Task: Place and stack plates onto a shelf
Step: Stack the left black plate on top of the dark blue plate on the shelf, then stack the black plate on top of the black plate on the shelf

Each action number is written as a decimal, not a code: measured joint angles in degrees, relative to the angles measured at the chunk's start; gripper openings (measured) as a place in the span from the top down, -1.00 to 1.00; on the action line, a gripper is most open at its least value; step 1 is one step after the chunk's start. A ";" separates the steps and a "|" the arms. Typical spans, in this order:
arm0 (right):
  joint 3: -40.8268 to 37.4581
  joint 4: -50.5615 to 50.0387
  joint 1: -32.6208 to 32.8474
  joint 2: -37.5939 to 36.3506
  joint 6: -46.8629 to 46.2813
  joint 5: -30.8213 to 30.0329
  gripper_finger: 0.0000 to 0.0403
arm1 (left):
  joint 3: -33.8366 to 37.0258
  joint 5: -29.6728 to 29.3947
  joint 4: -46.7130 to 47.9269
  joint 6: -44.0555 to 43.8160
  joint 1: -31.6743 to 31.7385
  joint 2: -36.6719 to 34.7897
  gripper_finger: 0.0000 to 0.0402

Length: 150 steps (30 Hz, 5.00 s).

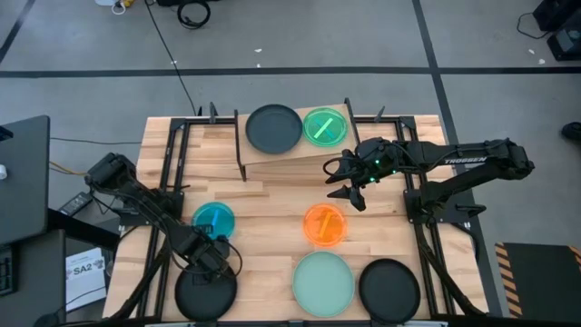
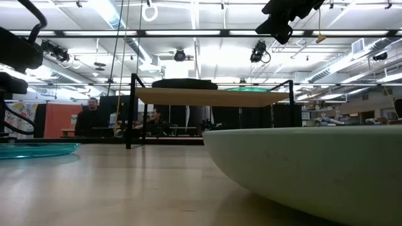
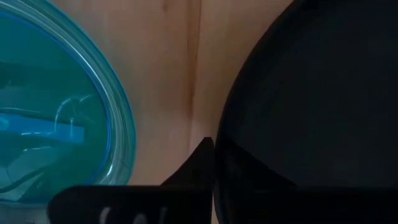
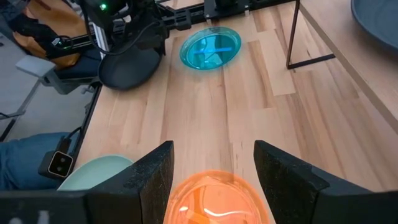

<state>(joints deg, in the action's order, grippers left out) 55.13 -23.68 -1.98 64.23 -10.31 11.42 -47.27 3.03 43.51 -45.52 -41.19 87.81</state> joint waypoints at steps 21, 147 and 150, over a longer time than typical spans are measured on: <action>0.00 -0.02 0.00 0.00 0.00 0.00 -0.13 | 0.02 1.03 -2.21 -0.32 9.59 -13.73 0.93; 0.00 -0.02 -0.01 0.00 0.02 0.00 -0.13 | -0.07 -0.81 -36.92 2.69 83.03 -19.93 0.07; 0.00 0.00 0.00 0.00 0.02 -0.02 -0.13 | -0.07 -0.82 -36.91 2.68 83.03 -19.93 0.07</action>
<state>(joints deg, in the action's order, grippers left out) 55.13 -23.68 -1.98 64.23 -10.28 11.40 -47.33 2.21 6.60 -42.84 41.85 67.88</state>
